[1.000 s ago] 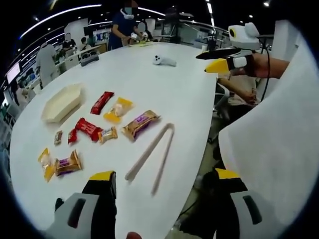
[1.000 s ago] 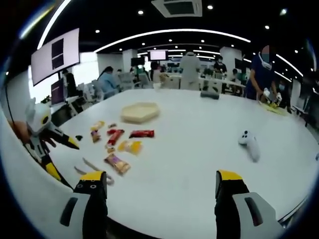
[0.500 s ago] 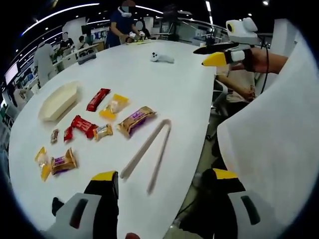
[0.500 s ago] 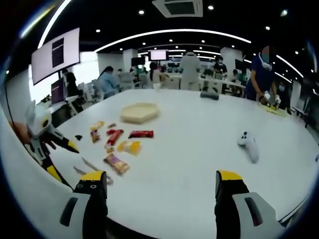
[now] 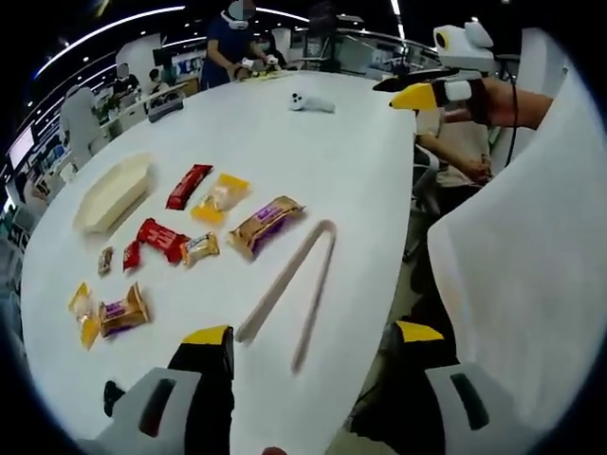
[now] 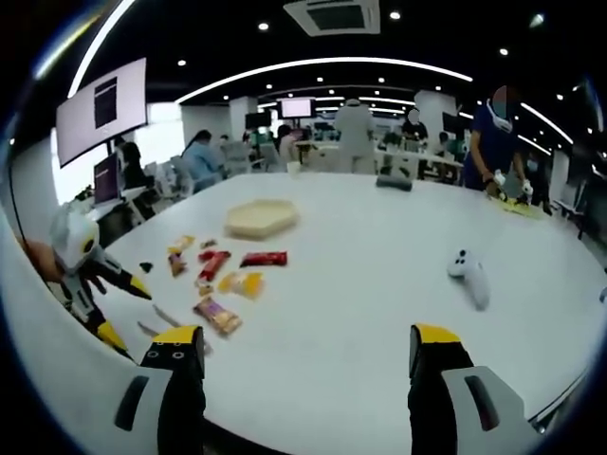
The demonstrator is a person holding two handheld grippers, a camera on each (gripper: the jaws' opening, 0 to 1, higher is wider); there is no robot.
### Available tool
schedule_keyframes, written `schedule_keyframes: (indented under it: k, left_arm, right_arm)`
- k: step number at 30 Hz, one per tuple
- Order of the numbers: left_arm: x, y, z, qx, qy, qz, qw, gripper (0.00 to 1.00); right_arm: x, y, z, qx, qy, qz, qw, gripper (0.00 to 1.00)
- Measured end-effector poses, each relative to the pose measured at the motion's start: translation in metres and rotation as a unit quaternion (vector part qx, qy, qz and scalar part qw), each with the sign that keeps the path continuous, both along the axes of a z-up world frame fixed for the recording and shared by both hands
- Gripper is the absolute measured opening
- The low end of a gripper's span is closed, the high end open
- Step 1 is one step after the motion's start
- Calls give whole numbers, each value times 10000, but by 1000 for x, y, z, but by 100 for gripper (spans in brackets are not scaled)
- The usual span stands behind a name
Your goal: Place the target food into the container with the food tongs after gripping and lifting it, then release it inside without dropping or visibly crushing the food.
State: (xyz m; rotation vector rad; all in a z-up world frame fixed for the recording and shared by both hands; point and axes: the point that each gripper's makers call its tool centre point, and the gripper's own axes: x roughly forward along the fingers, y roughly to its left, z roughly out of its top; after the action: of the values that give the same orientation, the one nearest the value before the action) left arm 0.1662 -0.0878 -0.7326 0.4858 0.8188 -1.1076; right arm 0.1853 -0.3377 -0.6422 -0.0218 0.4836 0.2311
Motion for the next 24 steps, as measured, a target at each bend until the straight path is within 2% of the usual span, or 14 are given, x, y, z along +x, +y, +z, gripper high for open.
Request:
schedule_keyframes:
  k: [3,12,15,24]
  left_arm:
    - [0,0,-1,17,20,3,10000,64]
    - [1,4,-4,163,-140,-18,9998,65]
    - [3,8,-6,262,-187,10,9995,62]
    - [0,9,-6,249,-191,75,9995,59]
  right_arm:
    - [-1,0,0,1,5,-8,10000,90]
    - [-4,0,-2,56,22,-36,10000,90]
    - [-4,0,-1,49,23,-34,10000,90]
    - [-7,0,-1,39,-1,-19,10000,89]
